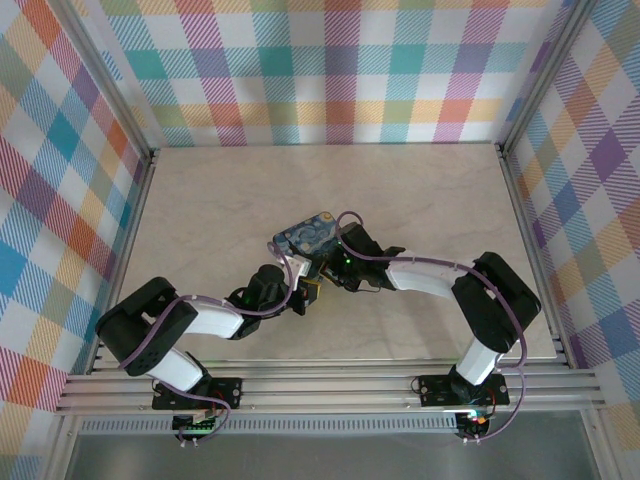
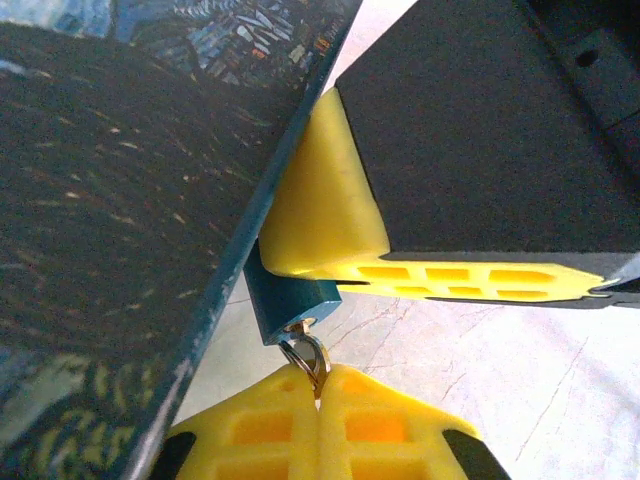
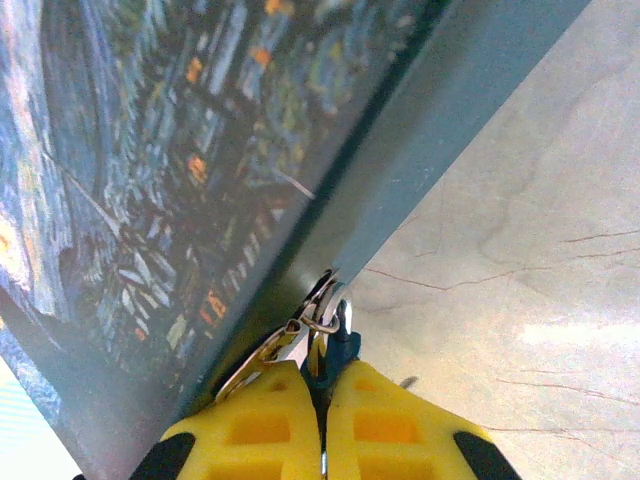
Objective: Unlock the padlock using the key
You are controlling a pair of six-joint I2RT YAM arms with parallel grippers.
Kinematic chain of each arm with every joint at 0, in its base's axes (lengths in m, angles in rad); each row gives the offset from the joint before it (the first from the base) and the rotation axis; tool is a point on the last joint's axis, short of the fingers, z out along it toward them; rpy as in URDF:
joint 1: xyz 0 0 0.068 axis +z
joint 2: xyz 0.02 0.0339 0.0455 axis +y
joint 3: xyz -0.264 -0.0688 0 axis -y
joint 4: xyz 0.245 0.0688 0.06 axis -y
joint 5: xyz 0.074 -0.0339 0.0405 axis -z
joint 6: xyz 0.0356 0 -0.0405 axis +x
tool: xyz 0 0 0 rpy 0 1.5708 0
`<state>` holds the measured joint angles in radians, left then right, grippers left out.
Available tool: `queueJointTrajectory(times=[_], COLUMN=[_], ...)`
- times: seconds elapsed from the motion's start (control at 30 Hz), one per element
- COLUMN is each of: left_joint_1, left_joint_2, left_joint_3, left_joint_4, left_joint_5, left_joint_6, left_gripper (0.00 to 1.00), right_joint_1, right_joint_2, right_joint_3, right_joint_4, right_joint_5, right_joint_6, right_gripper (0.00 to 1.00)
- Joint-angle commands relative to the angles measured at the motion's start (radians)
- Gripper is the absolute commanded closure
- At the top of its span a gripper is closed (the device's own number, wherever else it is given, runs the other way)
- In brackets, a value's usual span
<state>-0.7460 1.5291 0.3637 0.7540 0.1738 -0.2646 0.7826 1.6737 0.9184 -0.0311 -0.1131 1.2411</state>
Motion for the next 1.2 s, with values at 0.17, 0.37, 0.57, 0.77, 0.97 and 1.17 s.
queueJointTrajectory(times=[0.17, 0.37, 0.57, 0.77, 0.97, 1.17], left_joint_1=[-0.001, 0.019, 0.047, 0.082, 0.121, 0.155], left_joint_2=[0.038, 0.076, 0.076, 0.077, 0.100, 0.113], left_joint_3=[0.014, -0.006, -0.034, -0.039, -0.049, -0.043], left_joint_4=[0.038, 0.063, 0.105, 0.126, 0.184, 0.207], left_joint_5=[0.002, 0.027, 0.093, 0.168, 0.234, 0.305], left_joint_6=[-0.066, -0.168, -0.274, -0.359, -0.437, -0.489], left_gripper=[1.00, 1.00, 1.00, 1.00, 1.00, 1.00], right_joint_1=[0.004, 0.003, 0.003, 0.006, 0.015, 0.015], right_joint_2=[-0.010, -0.052, -0.086, -0.065, -0.040, 0.005], right_joint_3=[-0.002, -0.039, -0.126, -0.187, -0.200, -0.209], right_joint_4=[-0.001, 0.031, 0.140, 0.278, 0.367, 0.435], right_joint_5=[-0.032, -0.013, -0.003, -0.023, -0.012, -0.017], right_joint_6=[0.000, 0.002, 0.029, 0.060, 0.027, 0.008], right_gripper=[0.78, 0.57, 0.51, 0.49, 0.49, 0.49])
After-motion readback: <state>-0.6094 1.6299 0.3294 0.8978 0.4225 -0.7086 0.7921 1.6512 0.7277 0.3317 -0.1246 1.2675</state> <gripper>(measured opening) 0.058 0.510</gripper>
